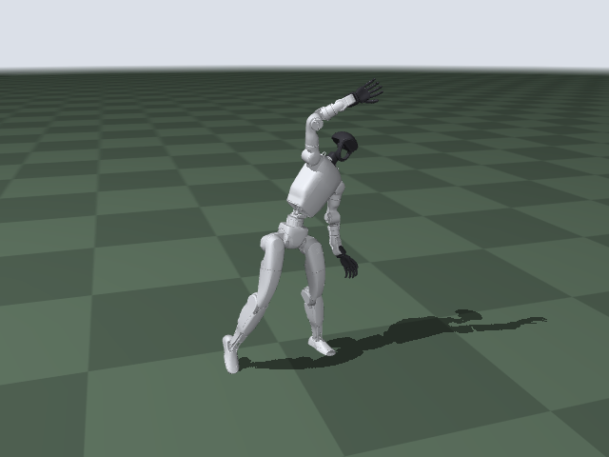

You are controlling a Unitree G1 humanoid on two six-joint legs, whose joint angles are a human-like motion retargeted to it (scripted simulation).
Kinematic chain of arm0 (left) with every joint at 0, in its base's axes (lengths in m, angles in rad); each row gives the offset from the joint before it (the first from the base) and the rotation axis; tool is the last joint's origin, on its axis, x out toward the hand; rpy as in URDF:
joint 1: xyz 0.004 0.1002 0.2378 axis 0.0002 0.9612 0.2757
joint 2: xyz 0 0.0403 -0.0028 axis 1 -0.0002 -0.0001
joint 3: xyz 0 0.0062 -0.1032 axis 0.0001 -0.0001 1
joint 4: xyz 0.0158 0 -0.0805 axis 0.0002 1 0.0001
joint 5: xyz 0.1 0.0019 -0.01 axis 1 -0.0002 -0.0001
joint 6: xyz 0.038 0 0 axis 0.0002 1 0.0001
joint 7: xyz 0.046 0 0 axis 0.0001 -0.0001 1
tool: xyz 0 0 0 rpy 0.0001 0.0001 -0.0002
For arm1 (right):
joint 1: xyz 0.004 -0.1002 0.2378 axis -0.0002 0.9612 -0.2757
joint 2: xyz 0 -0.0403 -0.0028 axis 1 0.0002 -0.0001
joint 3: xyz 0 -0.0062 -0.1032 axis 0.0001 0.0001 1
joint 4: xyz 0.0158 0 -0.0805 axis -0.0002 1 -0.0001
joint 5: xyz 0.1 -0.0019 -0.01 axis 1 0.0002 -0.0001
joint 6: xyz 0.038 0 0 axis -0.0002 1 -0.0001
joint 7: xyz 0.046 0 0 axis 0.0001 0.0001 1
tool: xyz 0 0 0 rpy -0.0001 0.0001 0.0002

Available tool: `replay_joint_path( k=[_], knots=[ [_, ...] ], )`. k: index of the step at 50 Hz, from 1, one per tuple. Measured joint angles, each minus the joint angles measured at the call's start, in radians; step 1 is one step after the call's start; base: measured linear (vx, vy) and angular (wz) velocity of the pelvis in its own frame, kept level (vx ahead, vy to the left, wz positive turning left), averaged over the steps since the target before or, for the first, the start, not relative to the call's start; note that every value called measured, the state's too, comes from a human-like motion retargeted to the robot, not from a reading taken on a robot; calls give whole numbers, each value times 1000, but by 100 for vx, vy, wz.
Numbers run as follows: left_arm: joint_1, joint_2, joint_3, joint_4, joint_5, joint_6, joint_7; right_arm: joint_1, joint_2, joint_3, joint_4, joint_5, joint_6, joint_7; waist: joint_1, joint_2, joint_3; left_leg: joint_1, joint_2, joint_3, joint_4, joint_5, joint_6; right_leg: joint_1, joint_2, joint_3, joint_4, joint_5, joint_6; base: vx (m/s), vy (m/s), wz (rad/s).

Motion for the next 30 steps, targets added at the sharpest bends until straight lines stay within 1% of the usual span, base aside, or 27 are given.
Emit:
replay_joint_path(
  k=[5, 10, 14, 17, 19, 23, 26, 30],
  knots=[
    [-14, 10, -22, 19, -3, -13, 0, -45, 0, -13, -93, -23, 18, -14, 55, -4, 33, 23, 7, -5, -13, 1, 0, 20, 2, -19, 1, 0, 0, 1, 1, 10],
    [-14, 9, -26, 37, -10, -22, -1, -83, 0, -34, -98, 5, 35, -27, 80, -4, 40, 21, 13, 11, -13, 2, -1, 29, 1, -43, -39, 0, 0, -8, 0, -17],
    [-3, -4, -15, 55, -11, -23, -1, -100, 0, -38, -70, 35, 37, -32, 68, 3, 14, 0, 17, 44, -14, 13, -1, 19, -15, -84, -100, 0, 0, -15, 1, -49],
    [8, -23, -5, 62, -12, -21, -2, -104, 0, -35, -38, 54, 33, -30, 53, 14, -33, -34, 14, 89, -17, 27, -1, -2, -59, -162, -179, -6, 0, -19, 8, -91],
    [19, -43, 1, 59, -15, -19, -3, -98, 0, -34, -15, 62, 28, -26, 40, 18, -72, -53, -6, 124, -21, 31, 0, -19, -111, -244, -211, -53, 0, -11, 9, -92],
    [47, -85, 12, 44, -26, -15, -6, -71, 0, -37, 41, 73, 22, -10, 19, 17, -113, -46, -75, 189, -25, 22, 0, -26, -224, -397, -206, -229, 0, -1, 0, -71],
    [65, -106, 20, 35, -30, -8, -3, -49, 0, -39, 97, 85, 23, 9, 6, 14, -122, -29, -133, 240, -9, 6, 1, -18, -281, -442, -210, -339, 0, 0, -11, -74],
    [86, -131, 31, 36, -25, 4, 4, -19, 0, -46, 188, 130, 17, 36, -17, 15, -134, -21, -201, 310, 34, -15, -1, -20, -347, -462, -228, -443, 0, -2, -19, -90]
  ],
)
